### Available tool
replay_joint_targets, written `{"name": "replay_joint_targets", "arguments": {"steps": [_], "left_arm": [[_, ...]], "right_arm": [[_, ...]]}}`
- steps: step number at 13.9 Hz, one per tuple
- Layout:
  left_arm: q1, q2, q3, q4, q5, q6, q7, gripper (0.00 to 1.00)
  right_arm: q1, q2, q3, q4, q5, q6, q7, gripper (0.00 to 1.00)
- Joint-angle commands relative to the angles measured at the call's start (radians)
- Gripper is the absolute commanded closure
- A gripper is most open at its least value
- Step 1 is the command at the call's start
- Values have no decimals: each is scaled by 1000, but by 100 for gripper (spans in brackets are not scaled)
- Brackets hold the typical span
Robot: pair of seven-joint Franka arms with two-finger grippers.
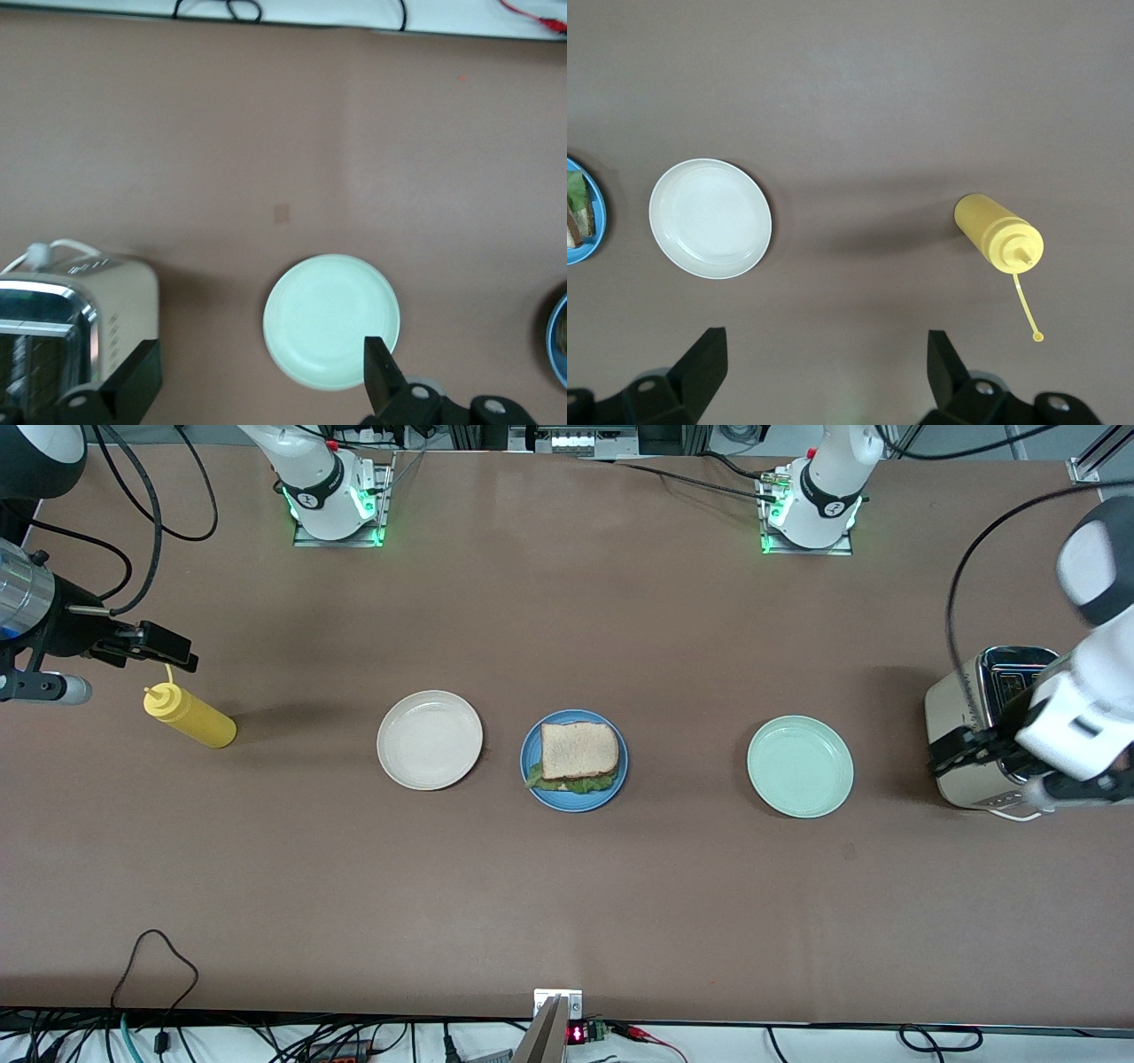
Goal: Make sandwich in blue plate with both arms
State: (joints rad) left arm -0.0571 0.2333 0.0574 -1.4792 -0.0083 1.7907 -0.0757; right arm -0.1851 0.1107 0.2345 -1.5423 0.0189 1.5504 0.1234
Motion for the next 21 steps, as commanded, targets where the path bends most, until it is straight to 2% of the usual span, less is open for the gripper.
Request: {"name": "replay_joint_targets", "arguments": {"steps": [1, 3, 4, 5, 7, 8, 15, 21], "left_arm": [[-4, -84, 16, -21, 2, -112, 28, 0], [3, -150, 2, -71, 4, -154, 28, 0], [14, -158, -1, -82, 4, -155, 28, 0], [48, -158, -33, -85, 4, -155, 28, 0], [187, -161, -182, -93, 7, -154, 28, 0], [215, -173, -215, -108, 8, -155, 28, 0], [226, -334, -229, -312, 13, -132, 30, 0], [229, -347, -226, -322, 10, -126, 71, 0]], "right_arm": [[-4, 3, 3, 14, 16, -12, 15, 0], [-7, 3, 2, 14, 16, -13, 13, 0], [-7, 3, 2, 14, 15, -13, 13, 0], [-7, 3, 2, 14, 16, -13, 13, 0], [-7, 3, 2, 14, 16, -13, 13, 0], [-7, 3, 2, 14, 15, -13, 13, 0], [-8, 3, 2, 14, 15, -13, 12, 0], [-8, 3, 2, 14, 16, -13, 13, 0]]}}
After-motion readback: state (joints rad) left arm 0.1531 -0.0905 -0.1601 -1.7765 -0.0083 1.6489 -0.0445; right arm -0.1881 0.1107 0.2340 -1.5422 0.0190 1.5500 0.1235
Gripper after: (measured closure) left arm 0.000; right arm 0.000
